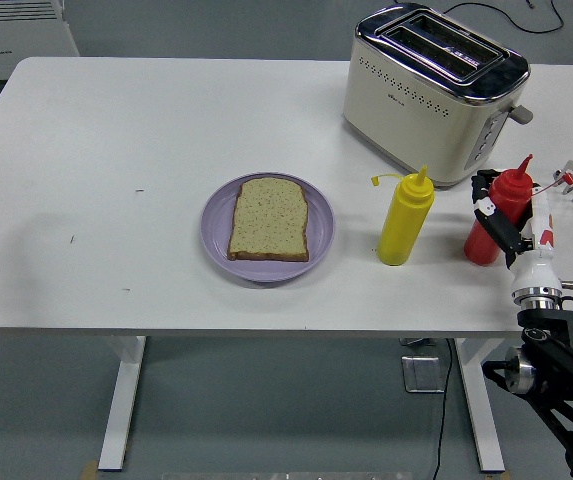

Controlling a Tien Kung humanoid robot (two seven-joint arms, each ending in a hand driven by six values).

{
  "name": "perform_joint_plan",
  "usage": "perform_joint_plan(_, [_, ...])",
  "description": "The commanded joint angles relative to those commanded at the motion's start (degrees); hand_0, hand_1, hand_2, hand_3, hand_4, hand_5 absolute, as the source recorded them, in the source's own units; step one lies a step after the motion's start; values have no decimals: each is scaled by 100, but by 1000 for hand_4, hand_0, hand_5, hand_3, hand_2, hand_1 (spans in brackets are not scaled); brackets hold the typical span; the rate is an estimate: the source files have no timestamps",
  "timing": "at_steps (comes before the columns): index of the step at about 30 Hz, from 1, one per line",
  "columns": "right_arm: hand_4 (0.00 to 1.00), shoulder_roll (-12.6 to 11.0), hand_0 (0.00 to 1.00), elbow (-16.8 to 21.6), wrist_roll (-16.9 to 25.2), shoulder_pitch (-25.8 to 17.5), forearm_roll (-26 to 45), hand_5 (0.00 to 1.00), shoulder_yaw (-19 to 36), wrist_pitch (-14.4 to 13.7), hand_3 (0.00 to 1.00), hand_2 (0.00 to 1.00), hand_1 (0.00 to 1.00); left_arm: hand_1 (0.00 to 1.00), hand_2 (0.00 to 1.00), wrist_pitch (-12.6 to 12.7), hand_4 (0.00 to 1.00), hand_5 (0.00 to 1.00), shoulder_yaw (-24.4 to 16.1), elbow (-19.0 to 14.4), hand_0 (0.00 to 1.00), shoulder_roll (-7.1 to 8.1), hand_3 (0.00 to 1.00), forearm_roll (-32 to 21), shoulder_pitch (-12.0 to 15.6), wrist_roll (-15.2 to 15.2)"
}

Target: Pick up the cup,pour liquid into bread,place the cup on the desk

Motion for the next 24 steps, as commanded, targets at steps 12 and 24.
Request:
perform_joint_plan(12, [741, 7, 800, -10, -52, 1, -115, 314, 14, 34, 834, 820, 751, 730, 726, 1, 517, 942, -35, -5, 781, 0, 658, -1, -29, -1])
perform_joint_plan(24, [781, -53, 861, 117, -194, -186, -321, 291, 274, 107, 936, 900, 804, 730, 727, -3, 517, 942, -52, -10, 780, 0, 658, -1, -35, -3])
